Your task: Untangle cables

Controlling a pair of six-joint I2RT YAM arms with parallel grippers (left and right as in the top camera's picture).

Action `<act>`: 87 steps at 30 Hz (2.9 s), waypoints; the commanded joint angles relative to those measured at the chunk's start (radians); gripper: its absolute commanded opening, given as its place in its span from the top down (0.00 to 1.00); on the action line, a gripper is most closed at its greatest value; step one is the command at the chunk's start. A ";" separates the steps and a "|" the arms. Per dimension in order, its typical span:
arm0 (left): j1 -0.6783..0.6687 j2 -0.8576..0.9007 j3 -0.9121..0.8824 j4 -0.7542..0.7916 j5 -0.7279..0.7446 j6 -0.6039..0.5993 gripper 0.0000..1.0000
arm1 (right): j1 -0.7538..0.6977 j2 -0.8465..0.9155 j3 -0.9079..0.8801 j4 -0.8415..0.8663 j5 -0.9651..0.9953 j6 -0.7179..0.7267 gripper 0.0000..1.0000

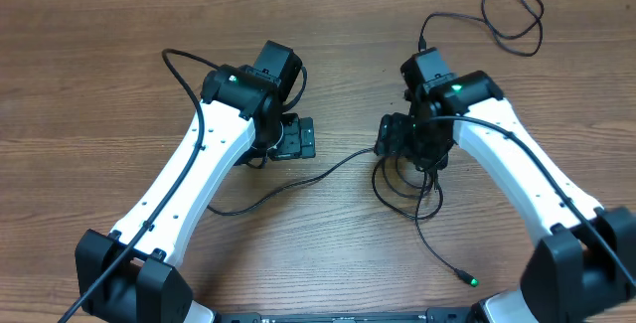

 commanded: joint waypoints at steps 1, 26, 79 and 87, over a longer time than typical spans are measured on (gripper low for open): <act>0.003 0.018 -0.010 0.000 -0.016 0.037 0.00 | 0.002 0.056 -0.006 -0.007 0.043 0.007 0.23; 0.003 0.044 -0.010 0.000 -0.008 0.032 0.00 | 0.002 0.127 -0.195 0.191 0.057 0.007 0.47; 0.003 0.045 -0.010 0.004 0.024 0.033 0.00 | -0.018 -0.058 0.349 -0.232 -0.064 -0.127 0.96; 0.003 0.051 -0.010 0.011 0.030 0.033 0.00 | -0.018 -0.172 0.351 -0.181 -0.243 -0.234 0.96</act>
